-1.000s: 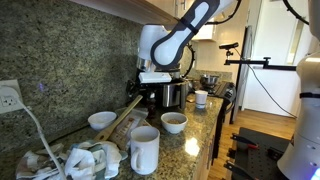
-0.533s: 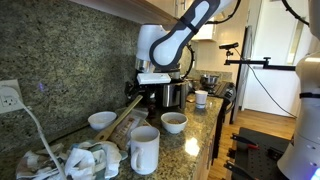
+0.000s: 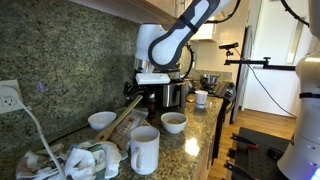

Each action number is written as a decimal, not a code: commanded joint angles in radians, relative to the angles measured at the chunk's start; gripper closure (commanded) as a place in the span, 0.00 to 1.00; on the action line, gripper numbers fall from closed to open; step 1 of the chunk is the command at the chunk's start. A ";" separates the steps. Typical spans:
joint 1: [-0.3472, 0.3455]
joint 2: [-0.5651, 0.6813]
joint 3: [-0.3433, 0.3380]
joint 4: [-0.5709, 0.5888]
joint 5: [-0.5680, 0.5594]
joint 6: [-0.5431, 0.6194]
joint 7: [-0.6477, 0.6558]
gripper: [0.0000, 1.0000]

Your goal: Use the wooden spoon to mix the contents of the white bowl

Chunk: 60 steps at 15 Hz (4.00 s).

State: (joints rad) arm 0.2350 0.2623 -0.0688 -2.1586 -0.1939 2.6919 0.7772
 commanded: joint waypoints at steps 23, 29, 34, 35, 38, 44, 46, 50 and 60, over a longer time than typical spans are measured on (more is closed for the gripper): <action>-0.043 0.000 0.048 -0.015 0.210 0.072 -0.227 0.00; -0.053 0.014 0.026 -0.018 0.211 0.099 -0.233 0.00; -0.055 0.049 0.018 -0.007 0.218 0.137 -0.247 0.00; -0.055 0.058 0.019 -0.005 0.223 0.150 -0.252 0.00; -0.044 0.077 0.006 -0.001 0.218 0.184 -0.247 0.00; -0.024 0.094 -0.017 0.009 0.210 0.200 -0.241 0.00; -0.016 0.096 -0.024 0.012 0.208 0.197 -0.241 0.26; -0.002 0.101 -0.031 0.020 0.201 0.199 -0.242 0.58; 0.026 0.115 -0.045 0.058 0.190 0.201 -0.238 0.95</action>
State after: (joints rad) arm 0.2409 0.3598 -0.0912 -2.1183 0.0188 2.8883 0.5348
